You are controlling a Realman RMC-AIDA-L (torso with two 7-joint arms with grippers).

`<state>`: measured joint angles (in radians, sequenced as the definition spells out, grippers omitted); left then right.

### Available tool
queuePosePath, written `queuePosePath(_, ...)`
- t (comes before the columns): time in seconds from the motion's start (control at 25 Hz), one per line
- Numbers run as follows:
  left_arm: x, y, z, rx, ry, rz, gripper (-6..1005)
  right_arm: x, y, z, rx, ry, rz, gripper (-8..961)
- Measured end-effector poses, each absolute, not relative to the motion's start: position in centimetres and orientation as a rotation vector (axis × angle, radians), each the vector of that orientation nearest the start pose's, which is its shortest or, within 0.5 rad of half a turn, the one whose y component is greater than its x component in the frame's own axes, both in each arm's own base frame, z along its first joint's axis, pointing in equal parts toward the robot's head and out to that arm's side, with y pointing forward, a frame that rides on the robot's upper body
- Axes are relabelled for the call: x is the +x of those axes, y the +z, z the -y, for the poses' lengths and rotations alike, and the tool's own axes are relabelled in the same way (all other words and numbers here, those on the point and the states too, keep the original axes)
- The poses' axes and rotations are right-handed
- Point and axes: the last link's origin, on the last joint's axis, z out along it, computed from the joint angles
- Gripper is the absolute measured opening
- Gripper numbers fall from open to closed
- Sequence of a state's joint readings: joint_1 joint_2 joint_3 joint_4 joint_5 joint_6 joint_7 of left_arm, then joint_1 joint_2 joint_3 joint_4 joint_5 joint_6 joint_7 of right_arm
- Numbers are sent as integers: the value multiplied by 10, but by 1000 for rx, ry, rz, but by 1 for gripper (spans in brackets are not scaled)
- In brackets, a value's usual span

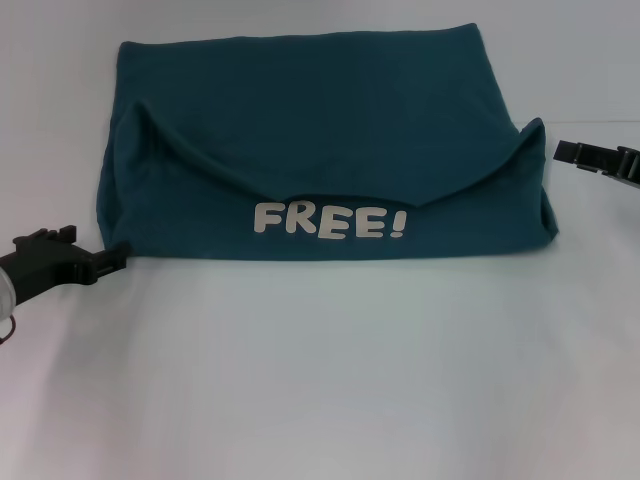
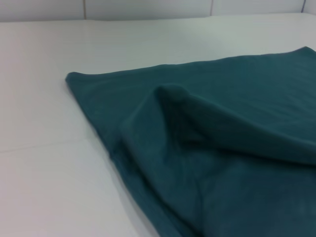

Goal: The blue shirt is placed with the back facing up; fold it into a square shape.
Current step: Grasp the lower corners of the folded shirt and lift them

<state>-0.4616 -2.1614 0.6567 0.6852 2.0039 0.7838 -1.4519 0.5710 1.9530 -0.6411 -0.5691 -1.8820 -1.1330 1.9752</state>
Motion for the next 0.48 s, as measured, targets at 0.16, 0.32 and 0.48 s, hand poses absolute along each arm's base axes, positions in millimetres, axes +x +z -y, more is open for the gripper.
queuePosePath(0.16, -346, 4, -369, -2051, -245, 899, 827, 311, 66, -397, -2007, 769, -1385, 566)
queuePosePath(0.32, -342, -2, -372, -2076, -226, 885, 827, 312, 65, -397, -1995, 763, -1387, 566)
queuePosePath(0.48, -340, -6, -375, -2074, -209, 884, 827, 312, 62, -397, -1996, 763, -1392, 566)
